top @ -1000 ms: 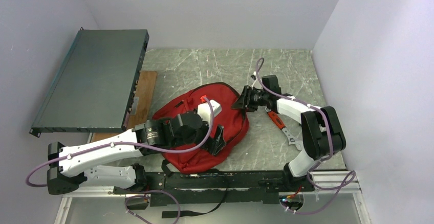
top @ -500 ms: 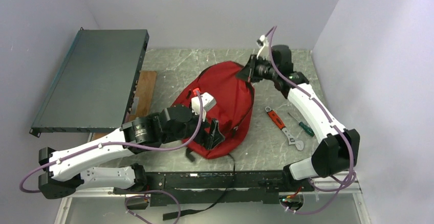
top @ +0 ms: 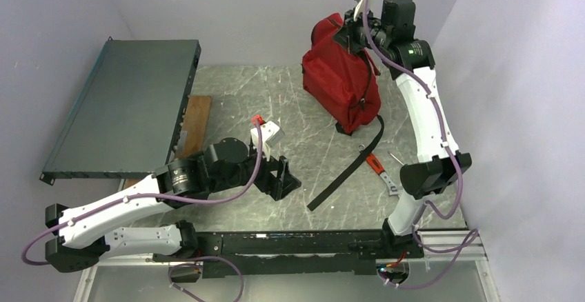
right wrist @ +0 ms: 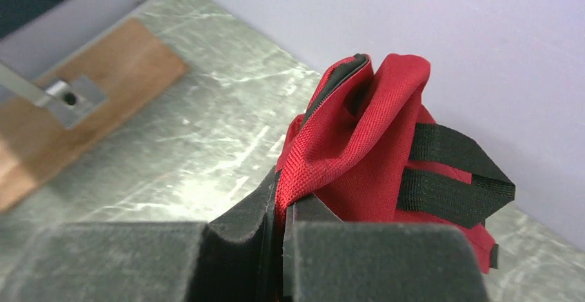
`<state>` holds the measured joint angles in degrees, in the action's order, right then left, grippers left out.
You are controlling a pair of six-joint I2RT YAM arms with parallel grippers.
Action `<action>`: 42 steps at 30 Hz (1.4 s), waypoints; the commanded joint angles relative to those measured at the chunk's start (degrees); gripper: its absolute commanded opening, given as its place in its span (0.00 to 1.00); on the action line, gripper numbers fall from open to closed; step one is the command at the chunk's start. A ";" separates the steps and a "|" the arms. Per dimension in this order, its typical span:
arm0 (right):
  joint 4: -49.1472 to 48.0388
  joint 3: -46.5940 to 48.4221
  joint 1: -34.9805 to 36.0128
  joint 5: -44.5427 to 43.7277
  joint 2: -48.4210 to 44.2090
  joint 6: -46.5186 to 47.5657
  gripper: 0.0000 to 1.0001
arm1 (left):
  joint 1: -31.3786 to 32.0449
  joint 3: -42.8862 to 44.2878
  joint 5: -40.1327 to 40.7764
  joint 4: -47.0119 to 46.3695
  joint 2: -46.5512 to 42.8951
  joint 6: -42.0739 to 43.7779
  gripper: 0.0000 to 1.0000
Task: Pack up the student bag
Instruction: Place the student bag at the center of the board.
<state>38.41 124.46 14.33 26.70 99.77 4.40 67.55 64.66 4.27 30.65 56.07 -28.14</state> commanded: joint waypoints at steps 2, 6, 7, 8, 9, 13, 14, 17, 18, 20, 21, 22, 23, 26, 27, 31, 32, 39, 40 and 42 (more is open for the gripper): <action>-15.20 7.21 0.00 1.21 -1.82 10.12 0.00 | -0.55 0.72 -0.91 -2.22 -1.40 -0.42 0.84; -17.82 -6.32 -0.06 0.91 -3.91 8.29 0.00 | -1.11 0.15 -1.36 -2.48 -1.17 -0.47 0.85; -19.62 -10.79 -0.01 -0.16 -5.28 8.14 0.00 | -1.37 0.08 -1.63 -2.60 -1.02 -0.57 0.85; -21.56 -15.57 0.00 -2.75 -6.85 8.24 0.00 | -1.55 0.08 -1.97 -2.59 -0.82 -0.66 0.85; -23.75 -19.29 -0.09 -5.26 -7.85 8.70 0.00 | -1.73 0.11 -2.29 -2.61 -0.73 -0.73 0.85; -26.28 -26.80 -1.59 -4.18 -6.77 7.14 0.00 | -2.26 -0.09 -3.21 -2.85 -0.32 -0.71 0.85; -24.69 -26.44 -1.58 -4.26 -5.72 7.22 0.00 | -2.45 -0.01 -3.48 -2.83 -0.03 -0.62 0.85; -23.82 -26.74 -1.58 -7.64 -4.50 7.62 0.01 | -2.89 0.83 -3.75 -2.19 0.97 -0.49 0.85; -24.38 -26.59 -1.69 -9.75 -4.60 7.29 0.01 | -2.95 0.96 -3.75 -2.28 1.19 -0.65 0.85; -23.98 -24.24 -2.55 -12.04 -3.90 6.85 0.01 | -3.03 0.75 -3.75 -2.88 1.40 -1.04 0.85; -22.63 -22.03 -3.03 -12.65 -3.13 7.14 0.03 | -3.04 0.53 -4.38 -3.29 1.47 -1.30 0.85; -21.19 -19.97 -3.38 -13.63 -2.24 7.78 0.09 | -3.04 0.36 -4.66 -3.52 1.63 -1.50 0.85; -20.21 -18.18 -3.47 -14.85 -1.47 8.52 0.12 | -3.04 0.23 -4.86 -3.82 1.81 -1.74 0.85; -18.55 -13.46 -5.02 -21.02 1.40 9.48 0.15 | -3.25 0.32 -5.74 -4.18 2.78 -2.47 0.84; -16.89 -10.72 -5.80 -20.41 2.75 10.09 0.12 | -3.26 0.43 -6.10 -4.12 3.03 -2.60 0.84; -15.77 -8.36 -6.04 -16.44 3.94 12.14 0.16 | -3.37 0.40 -6.66 -4.48 3.47 -2.64 0.84; -16.42 -9.68 -5.91 -15.93 3.68 11.45 0.16 | -3.53 0.42 -6.74 -4.61 3.64 -2.61 0.85; -19.26 -17.05 -5.62 -15.65 1.41 9.47 0.27 | -3.87 1.20 -7.66 -4.76 4.75 -2.62 0.84; -19.41 -17.09 -5.63 -16.62 1.30 9.26 0.34 | -3.99 1.17 -7.79 -4.81 4.81 -2.62 0.84; -18.64 -16.02 -5.63 -17.42 1.45 9.37 0.47 | -4.09 1.17 -8.01 -4.63 4.98 -2.68 0.84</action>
<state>21.15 108.22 9.30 11.99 103.18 13.76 63.81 64.62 -2.28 28.38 60.97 -29.85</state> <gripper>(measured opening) 0.380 0.845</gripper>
